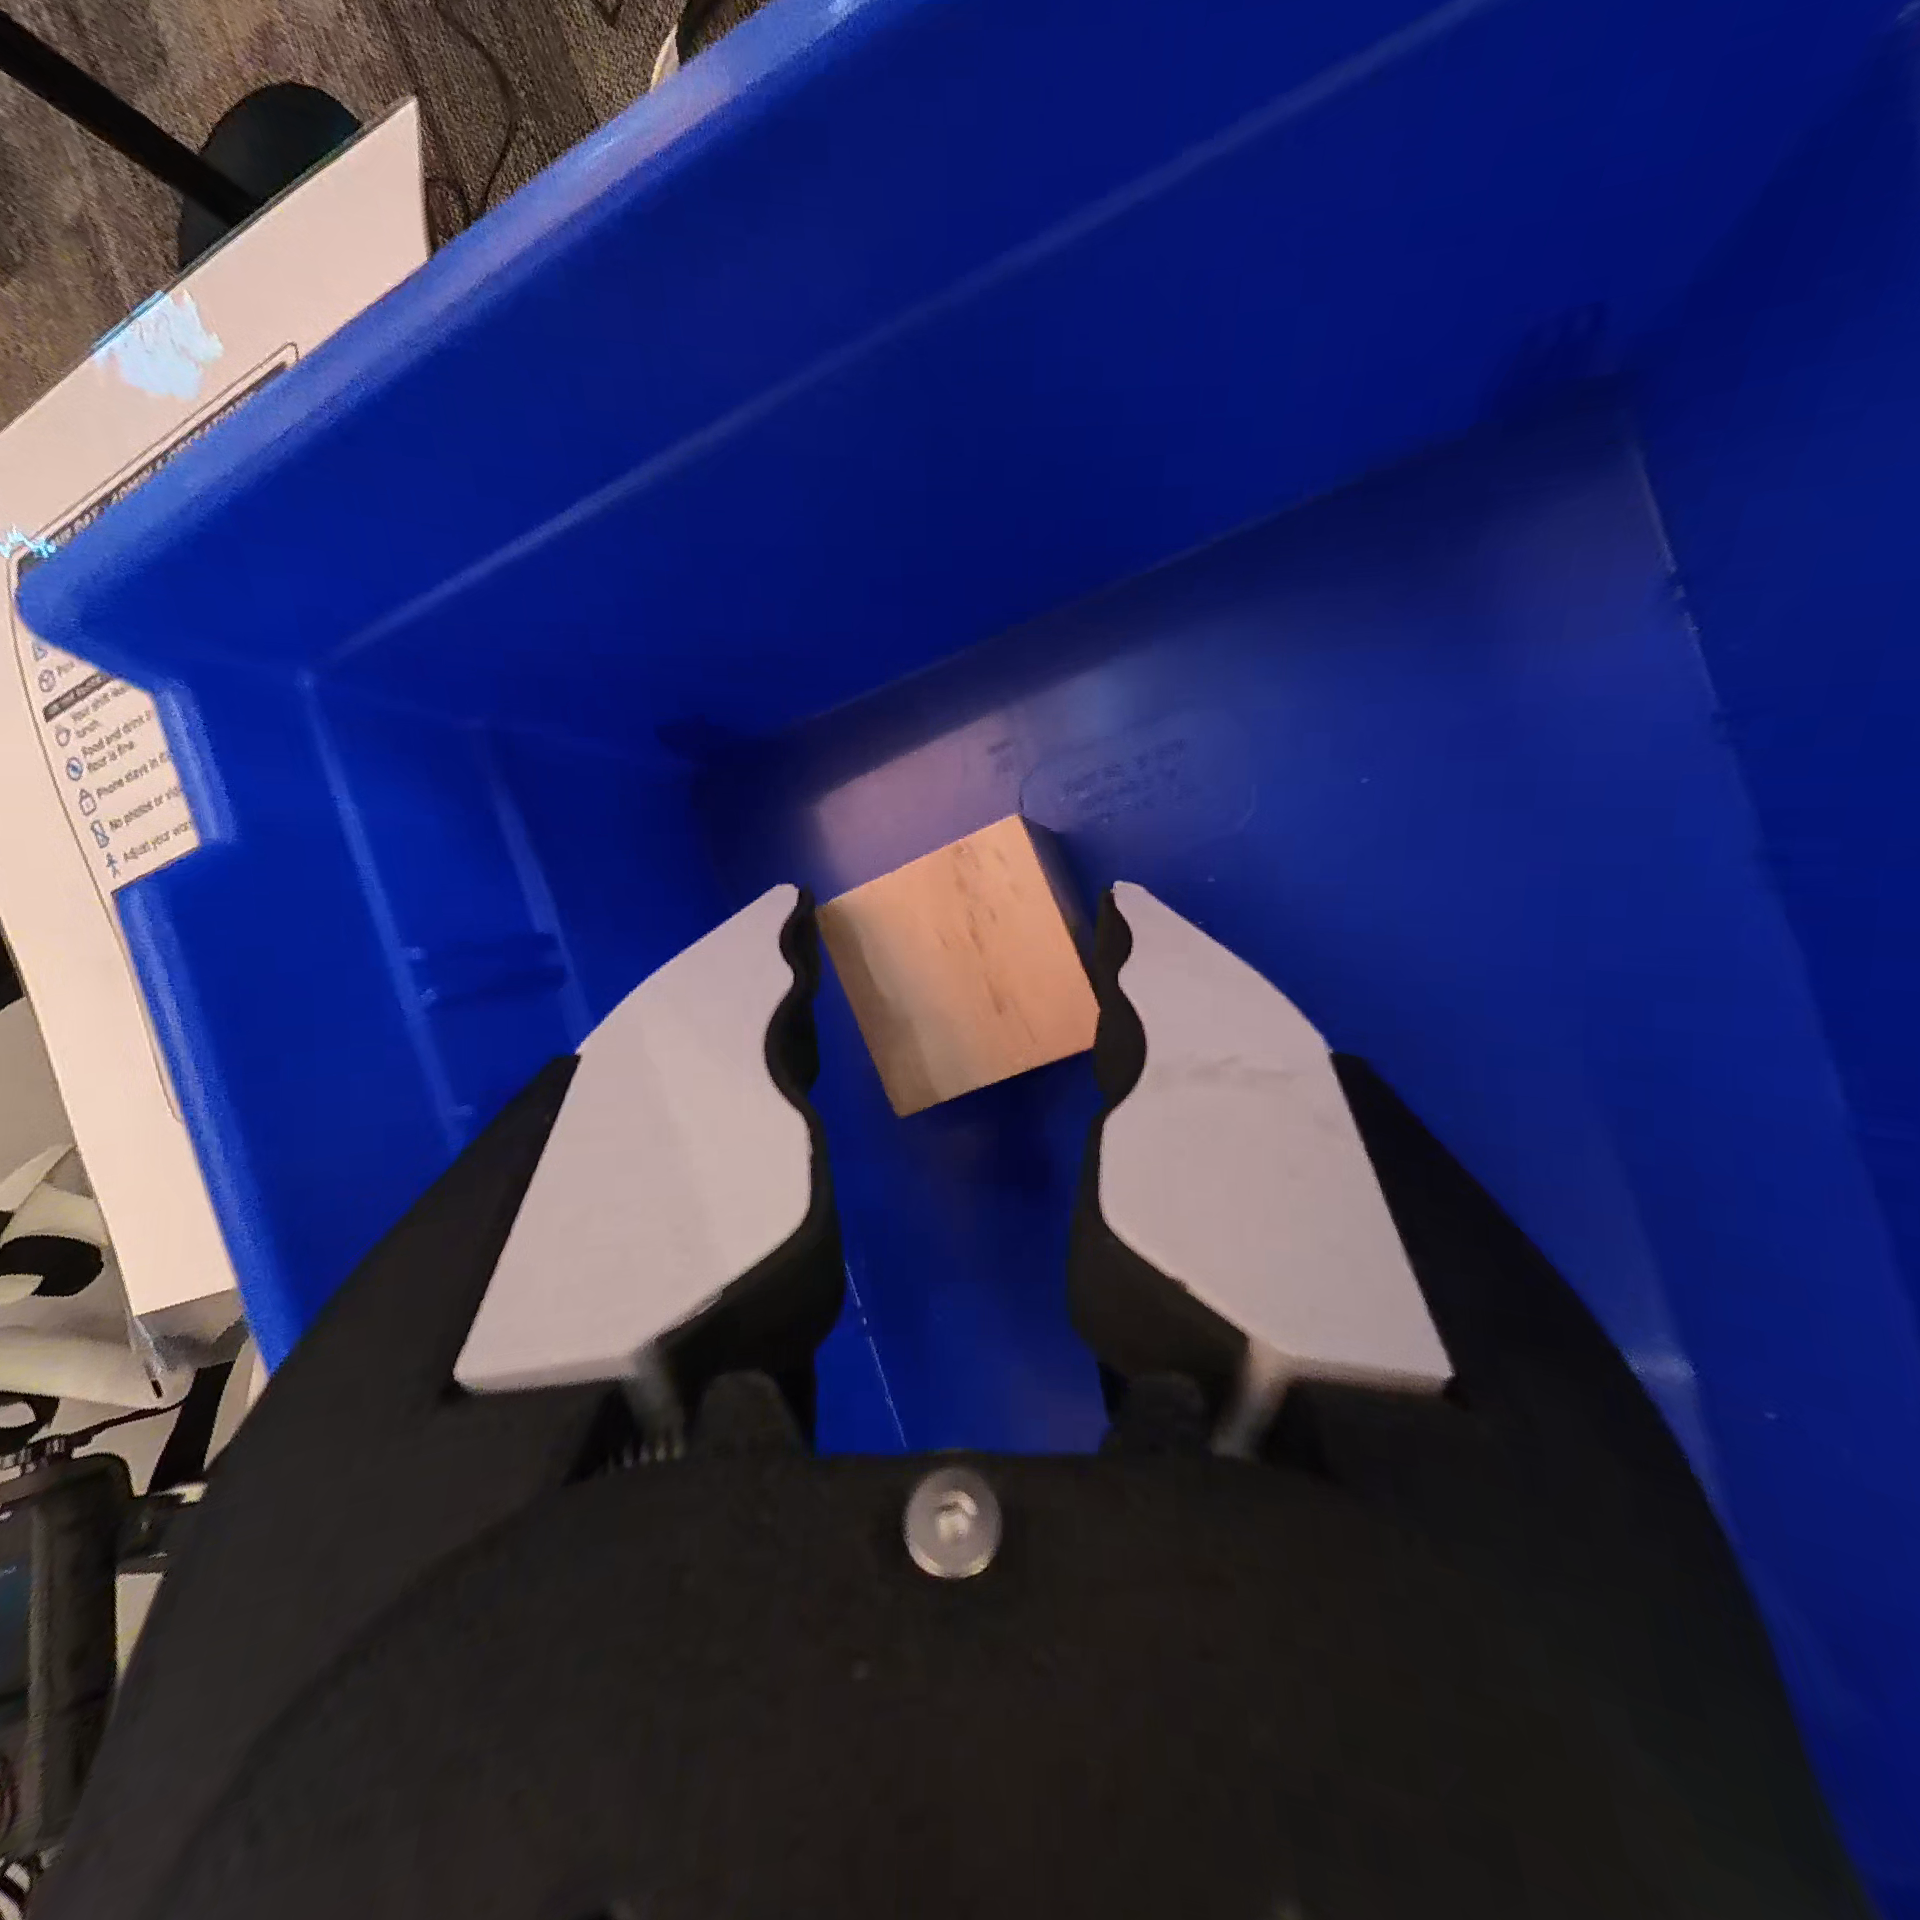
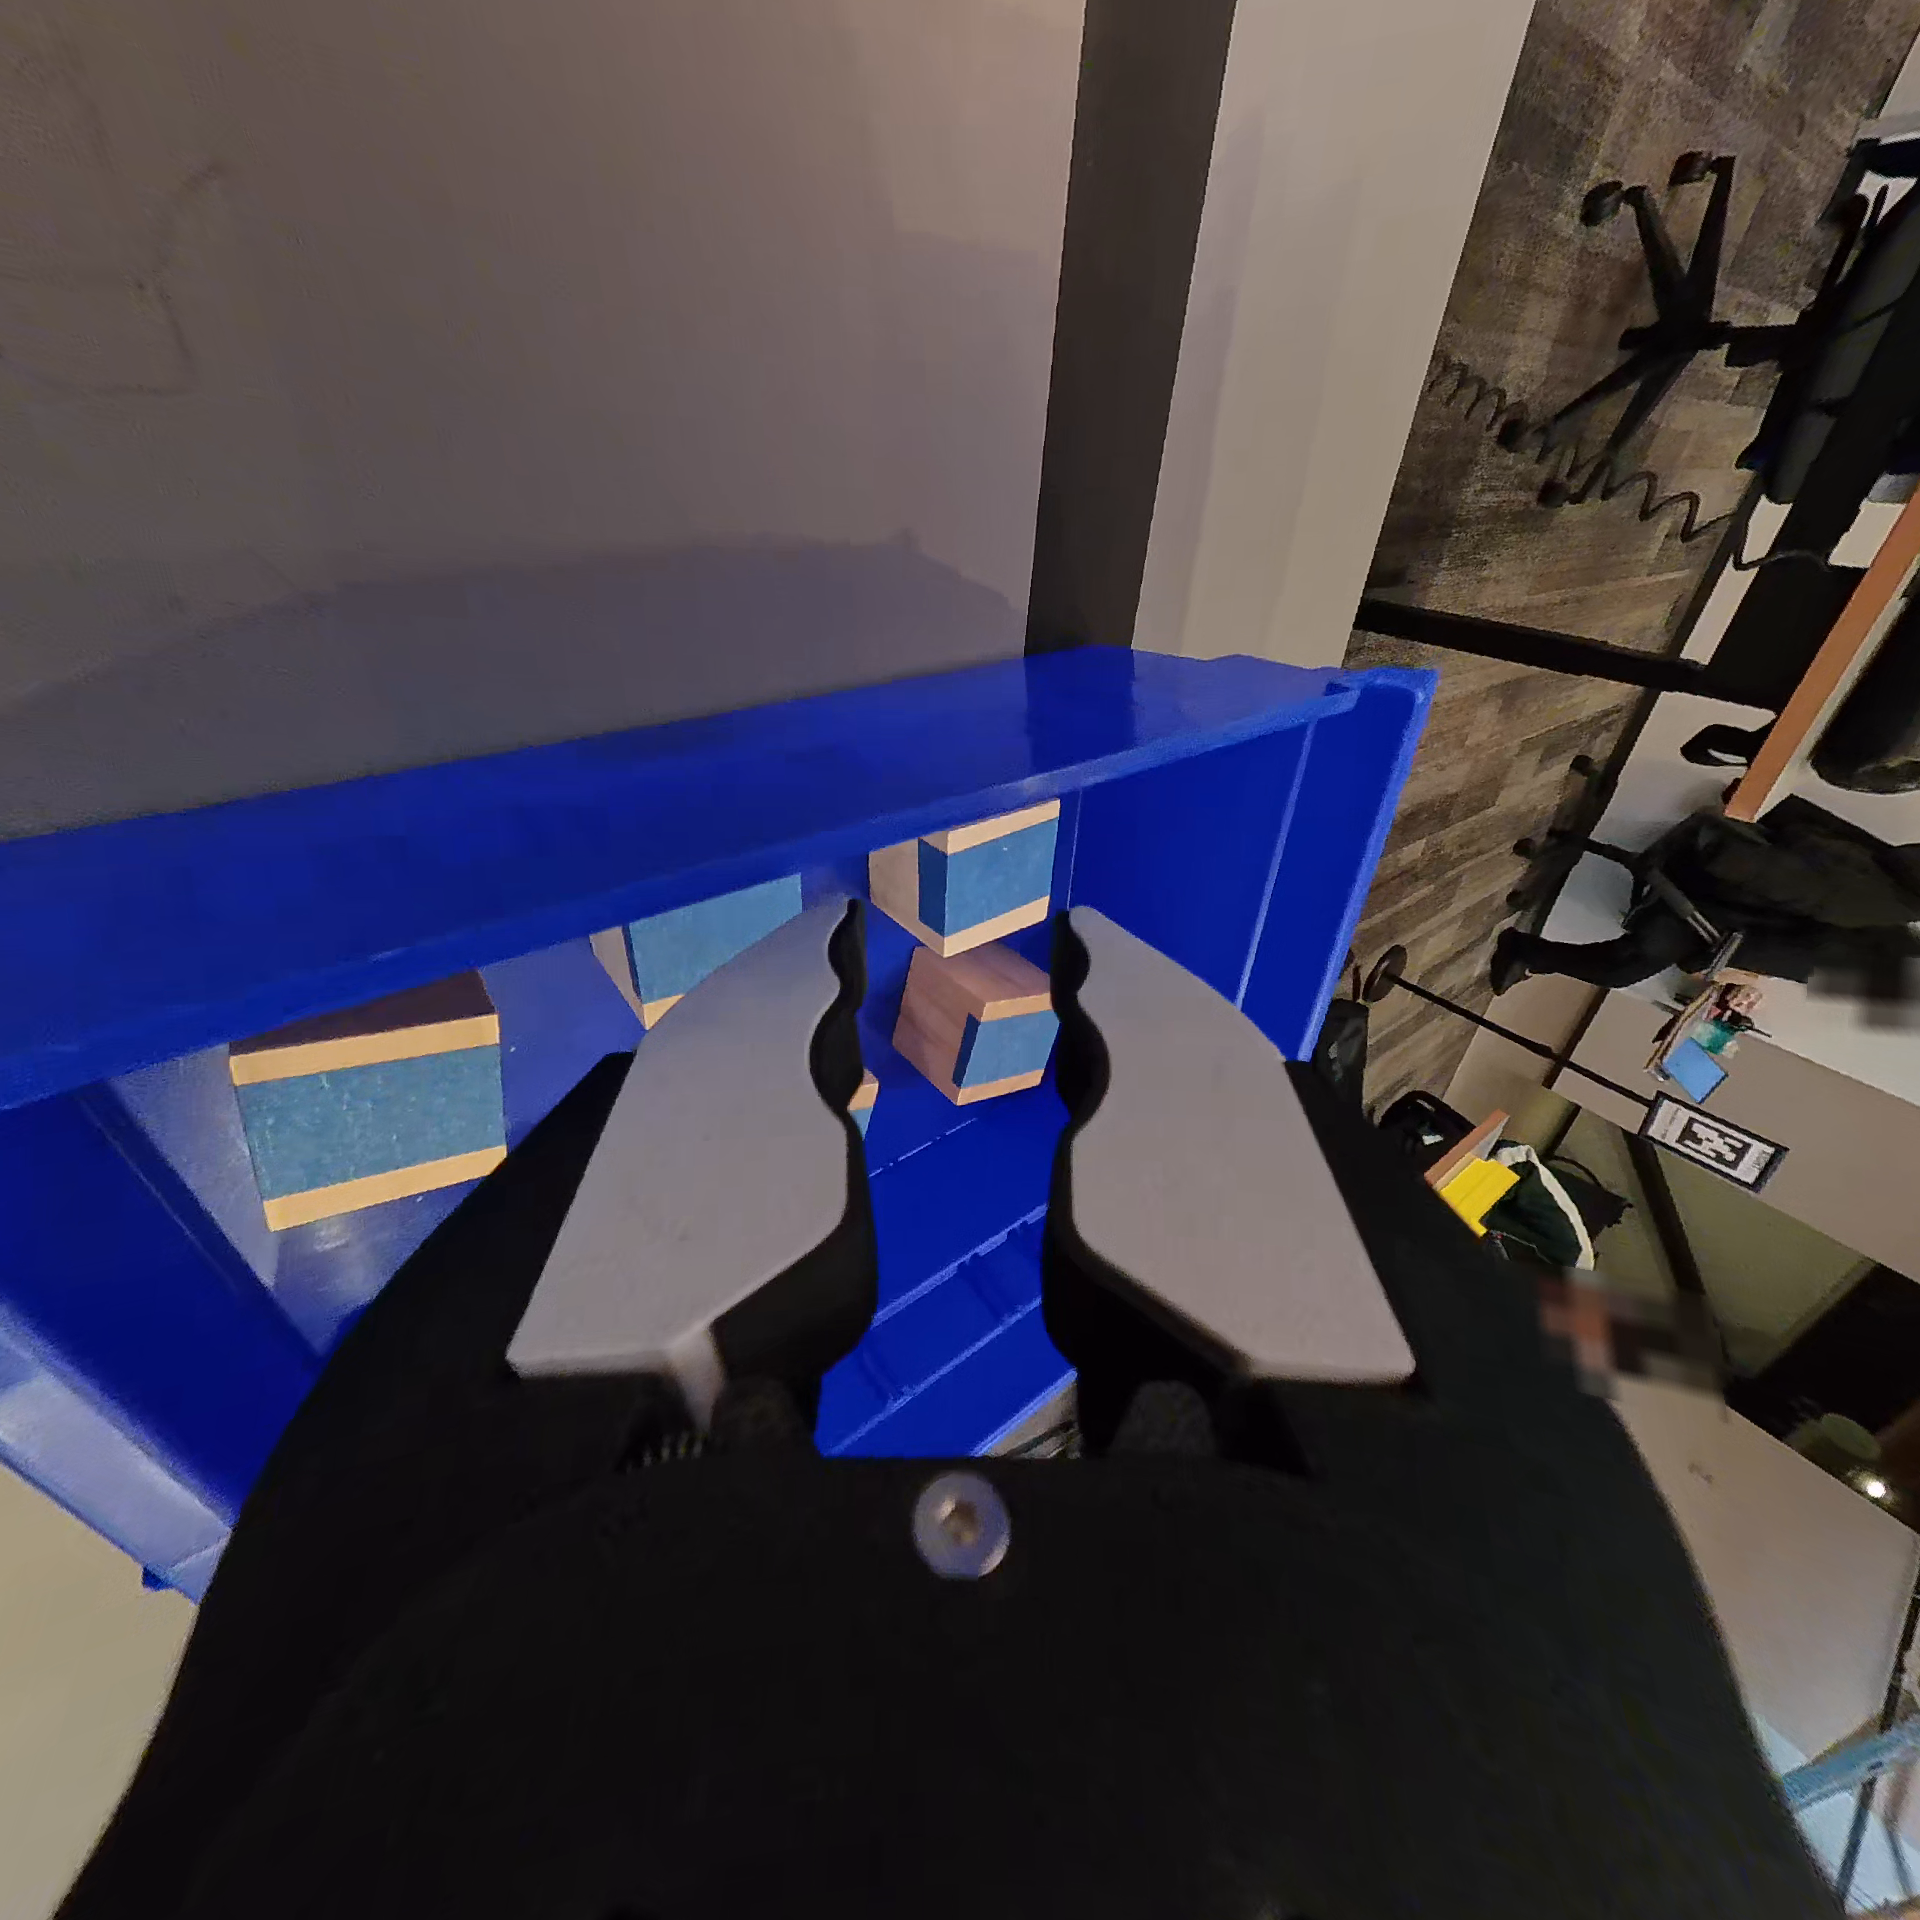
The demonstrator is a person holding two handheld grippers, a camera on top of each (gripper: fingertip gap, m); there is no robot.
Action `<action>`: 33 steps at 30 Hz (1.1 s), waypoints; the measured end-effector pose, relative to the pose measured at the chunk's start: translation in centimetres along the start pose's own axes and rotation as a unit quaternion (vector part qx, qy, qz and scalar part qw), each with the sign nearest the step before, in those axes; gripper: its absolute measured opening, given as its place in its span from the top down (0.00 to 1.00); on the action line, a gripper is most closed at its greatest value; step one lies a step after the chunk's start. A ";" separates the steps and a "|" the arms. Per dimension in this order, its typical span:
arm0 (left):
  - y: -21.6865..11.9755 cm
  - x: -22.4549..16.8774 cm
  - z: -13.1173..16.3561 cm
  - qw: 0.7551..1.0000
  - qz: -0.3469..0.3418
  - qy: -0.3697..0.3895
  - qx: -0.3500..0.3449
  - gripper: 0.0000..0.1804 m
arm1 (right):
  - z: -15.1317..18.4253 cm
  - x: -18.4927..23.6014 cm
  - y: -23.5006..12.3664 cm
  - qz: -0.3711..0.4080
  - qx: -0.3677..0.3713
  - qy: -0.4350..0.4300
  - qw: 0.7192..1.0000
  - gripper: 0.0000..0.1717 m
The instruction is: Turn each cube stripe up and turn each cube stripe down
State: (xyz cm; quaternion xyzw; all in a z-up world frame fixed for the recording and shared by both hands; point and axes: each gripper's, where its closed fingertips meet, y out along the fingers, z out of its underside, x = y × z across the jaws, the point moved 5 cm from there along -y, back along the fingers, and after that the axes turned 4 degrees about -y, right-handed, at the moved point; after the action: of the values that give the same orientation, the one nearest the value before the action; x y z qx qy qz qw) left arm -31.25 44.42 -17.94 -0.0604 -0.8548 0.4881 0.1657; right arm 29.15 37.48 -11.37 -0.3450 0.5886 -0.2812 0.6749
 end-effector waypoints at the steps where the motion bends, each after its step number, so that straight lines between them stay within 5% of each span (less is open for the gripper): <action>1: 0.0 0.1 0.0 1.000 -0.004 0.002 -0.001 0.72 | -0.1 0.0 0.0 0.002 0.001 -0.002 1.000 0.80; 5: -1.1 0.5 -0.7 0.999 0.006 -0.006 -0.042 0.72 | -0.5 -0.6 -0.7 0.025 0.000 0.001 1.000 0.80; 10: -7.1 1.4 -3.3 0.975 0.075 -0.057 -0.200 0.73 | -1.0 -3.3 -4.1 0.117 -0.028 0.038 0.992 0.80; 17: -20.2 0.3 -6.0 0.834 0.279 -0.097 -0.466 0.73 | -4.6 -5.7 -12.8 0.274 -0.163 0.078 0.945 0.81; 24: -31.7 -9.9 -6.6 0.666 0.453 0.034 -0.592 0.73 | -12.1 -4.0 -21.3 0.375 -0.367 0.080 0.848 0.73; 30: -32.7 -22.3 -6.5 0.572 0.590 0.074 -0.565 0.74 | -18.0 -1.2 -22.5 0.380 -0.445 0.067 0.808 0.63; 33: -31.5 -27.4 -6.1 0.567 0.632 0.075 -0.524 0.74 | -19.8 -0.3 -21.8 0.370 -0.458 0.053 0.806 0.61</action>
State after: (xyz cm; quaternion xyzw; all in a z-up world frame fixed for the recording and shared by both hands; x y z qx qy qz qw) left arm -1.67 25.86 5.63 -0.6977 -0.6893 -0.0708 -0.1820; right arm 10.10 21.86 4.76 -0.3545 0.7671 0.2744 0.4590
